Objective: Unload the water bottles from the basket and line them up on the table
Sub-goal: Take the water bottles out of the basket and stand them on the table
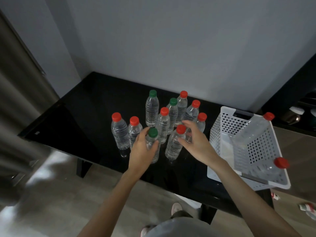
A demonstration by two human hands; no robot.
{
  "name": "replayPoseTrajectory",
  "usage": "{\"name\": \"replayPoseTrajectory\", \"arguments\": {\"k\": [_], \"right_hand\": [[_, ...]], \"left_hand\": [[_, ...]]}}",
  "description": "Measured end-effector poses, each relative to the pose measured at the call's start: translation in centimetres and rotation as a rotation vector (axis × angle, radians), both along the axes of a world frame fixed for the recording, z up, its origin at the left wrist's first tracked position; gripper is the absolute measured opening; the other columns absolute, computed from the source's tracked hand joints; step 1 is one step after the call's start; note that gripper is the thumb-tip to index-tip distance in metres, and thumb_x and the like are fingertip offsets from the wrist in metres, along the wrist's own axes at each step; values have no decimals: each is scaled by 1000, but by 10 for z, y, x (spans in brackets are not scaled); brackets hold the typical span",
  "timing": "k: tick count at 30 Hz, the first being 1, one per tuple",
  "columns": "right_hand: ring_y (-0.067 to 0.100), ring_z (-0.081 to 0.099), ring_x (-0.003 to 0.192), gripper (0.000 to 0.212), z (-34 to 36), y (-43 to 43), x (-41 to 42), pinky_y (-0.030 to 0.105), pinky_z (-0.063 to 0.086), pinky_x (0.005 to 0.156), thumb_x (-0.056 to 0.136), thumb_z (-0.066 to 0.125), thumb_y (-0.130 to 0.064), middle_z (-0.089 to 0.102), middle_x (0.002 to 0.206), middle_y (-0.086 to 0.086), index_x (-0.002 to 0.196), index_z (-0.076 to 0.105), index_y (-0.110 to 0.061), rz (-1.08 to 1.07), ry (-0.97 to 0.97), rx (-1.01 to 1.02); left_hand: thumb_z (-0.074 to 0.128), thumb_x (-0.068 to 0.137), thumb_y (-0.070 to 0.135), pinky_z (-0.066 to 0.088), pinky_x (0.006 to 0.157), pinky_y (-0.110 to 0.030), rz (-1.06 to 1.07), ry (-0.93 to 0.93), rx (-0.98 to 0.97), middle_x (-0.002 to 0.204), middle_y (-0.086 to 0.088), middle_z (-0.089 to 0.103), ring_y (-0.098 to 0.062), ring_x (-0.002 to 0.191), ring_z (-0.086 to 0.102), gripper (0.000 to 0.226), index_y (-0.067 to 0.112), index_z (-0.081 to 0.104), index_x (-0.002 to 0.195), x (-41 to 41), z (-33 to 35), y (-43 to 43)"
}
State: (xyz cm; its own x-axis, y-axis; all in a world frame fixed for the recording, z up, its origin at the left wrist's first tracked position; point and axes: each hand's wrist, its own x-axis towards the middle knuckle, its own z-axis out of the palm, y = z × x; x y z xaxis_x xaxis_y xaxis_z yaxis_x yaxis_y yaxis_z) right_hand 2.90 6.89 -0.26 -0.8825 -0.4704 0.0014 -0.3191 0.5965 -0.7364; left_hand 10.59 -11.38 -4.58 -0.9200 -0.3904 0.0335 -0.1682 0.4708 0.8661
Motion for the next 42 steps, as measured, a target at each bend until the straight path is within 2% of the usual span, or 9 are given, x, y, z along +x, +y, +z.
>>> {"name": "replayPoseTrajectory", "arguments": {"k": [5, 9, 15, 20, 23, 26, 34, 38, 42], "right_hand": [[2, 51, 115, 45, 40, 43, 18, 33, 50, 97, 91, 64, -21, 50, 127, -19, 132, 48, -25, -113, 87, -82], [5, 51, 118, 41, 55, 89, 19, 28, 47, 96, 92, 63, -23, 52, 133, -14, 132, 51, -26, -253, 194, -68], [22, 51, 127, 40, 31, 166, 10, 41, 42, 107, 91, 64, -21, 56, 137, 1, 130, 53, -22, -455, 272, 117], [28, 48, 124, 52, -2, 225, 2, 47, 48, 95, 87, 69, -32, 51, 141, 4, 133, 47, -22, -433, 125, 340], [21, 57, 105, 59, -18, 250, -12, 43, 53, 87, 85, 71, -35, 51, 138, 3, 136, 43, -24, -338, 56, 387], [14, 60, 86, 50, -21, 266, -32, 33, 54, 83, 85, 72, -32, 57, 127, 0, 128, 50, -23, -289, 19, 304], [4, 60, 70, 20, -29, 299, -86, 16, 46, 70, 84, 74, -32, 64, 77, -8, 92, 59, -24, -269, -121, 15], [6, 63, 74, 15, -38, 306, -99, 14, 48, 74, 84, 73, -32, 65, 79, -6, 85, 59, -26, -197, -108, -49], [8, 64, 74, 13, -48, 312, -107, 16, 49, 75, 84, 72, -29, 67, 77, -3, 85, 63, -21, -212, -101, -88]], "left_hand": [[63, 92, 22, 35, 102, -10, 1, 219, -46, 137, 11, 50, 1, 126, 45, 50, 25, 46, 139, 6, 43, 16], [63, 91, 25, 39, 106, -18, -100, 316, -46, 139, 8, 53, -2, 129, 46, 50, 20, 48, 139, -5, 69, 53], [66, 91, 21, 35, 101, -8, -254, 353, -58, 134, 8, 55, 4, 122, 46, 49, 19, 49, 137, -40, 81, 121], [65, 92, 24, 38, 101, -20, -378, 239, -70, 142, 2, 50, -3, 124, 45, 54, 19, 44, 141, -92, 67, 184], [64, 92, 24, 45, 104, -33, -426, 141, -49, 143, -4, 48, -13, 126, 49, 54, 17, 42, 142, -132, 54, 223], [64, 92, 25, 43, 107, -36, -455, 72, -86, 144, -6, 48, -18, 129, 49, 56, 14, 42, 143, -170, 38, 258], [70, 87, 33, 39, 109, -41, -635, -177, -150, 149, -6, 44, -23, 135, 44, 78, 18, 28, 151, -256, 15, 316], [79, 77, 35, 48, 98, -37, -675, -122, -135, 120, -1, 63, -18, 113, 58, 54, 21, 58, 124, -284, -7, 338], [84, 68, 39, 46, 90, -30, -641, -68, -185, 107, 2, 59, -15, 101, 56, 54, 19, 63, 113, -295, -26, 347]]}}
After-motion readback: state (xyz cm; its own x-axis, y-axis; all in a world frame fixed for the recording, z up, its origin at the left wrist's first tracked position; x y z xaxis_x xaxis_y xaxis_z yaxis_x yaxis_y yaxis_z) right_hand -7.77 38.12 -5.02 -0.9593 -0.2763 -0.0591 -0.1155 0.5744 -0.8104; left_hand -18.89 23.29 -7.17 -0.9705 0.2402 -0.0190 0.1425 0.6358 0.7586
